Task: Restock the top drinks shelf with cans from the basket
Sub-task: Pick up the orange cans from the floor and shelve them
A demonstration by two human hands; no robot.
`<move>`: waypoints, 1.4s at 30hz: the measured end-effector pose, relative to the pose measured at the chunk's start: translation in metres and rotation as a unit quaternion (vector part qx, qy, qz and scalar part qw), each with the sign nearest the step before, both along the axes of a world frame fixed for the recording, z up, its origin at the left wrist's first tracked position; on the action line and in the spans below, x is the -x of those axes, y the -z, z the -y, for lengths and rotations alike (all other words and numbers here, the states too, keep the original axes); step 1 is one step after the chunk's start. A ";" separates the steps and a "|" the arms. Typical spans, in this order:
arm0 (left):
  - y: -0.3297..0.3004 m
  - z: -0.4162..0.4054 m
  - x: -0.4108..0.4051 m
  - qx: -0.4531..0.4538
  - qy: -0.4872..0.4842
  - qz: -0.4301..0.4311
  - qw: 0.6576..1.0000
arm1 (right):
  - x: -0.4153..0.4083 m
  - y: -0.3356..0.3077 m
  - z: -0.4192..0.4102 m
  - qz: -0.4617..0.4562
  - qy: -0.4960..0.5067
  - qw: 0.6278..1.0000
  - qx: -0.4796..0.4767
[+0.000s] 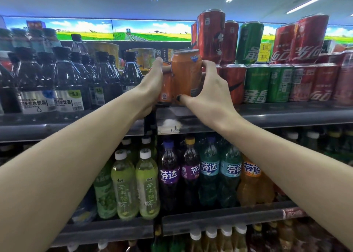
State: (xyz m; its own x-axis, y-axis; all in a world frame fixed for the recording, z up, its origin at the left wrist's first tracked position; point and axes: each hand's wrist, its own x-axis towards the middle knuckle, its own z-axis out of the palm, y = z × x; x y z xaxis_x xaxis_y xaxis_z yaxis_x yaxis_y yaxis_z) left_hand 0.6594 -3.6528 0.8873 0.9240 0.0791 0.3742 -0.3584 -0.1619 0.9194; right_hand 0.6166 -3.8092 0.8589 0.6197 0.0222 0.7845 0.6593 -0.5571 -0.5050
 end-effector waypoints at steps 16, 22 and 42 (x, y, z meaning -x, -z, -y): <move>-0.002 -0.012 0.021 -0.427 -0.080 0.054 0.899 | 0.007 0.003 0.008 -0.005 -0.012 0.999 -0.046; 0.000 -0.023 0.032 -0.423 -0.092 0.101 0.896 | 0.007 0.003 0.011 -0.021 -0.022 0.997 -0.069; -0.008 -0.036 0.058 -0.154 -0.189 0.159 0.957 | 0.022 -0.022 0.011 -0.008 -0.012 0.998 -0.058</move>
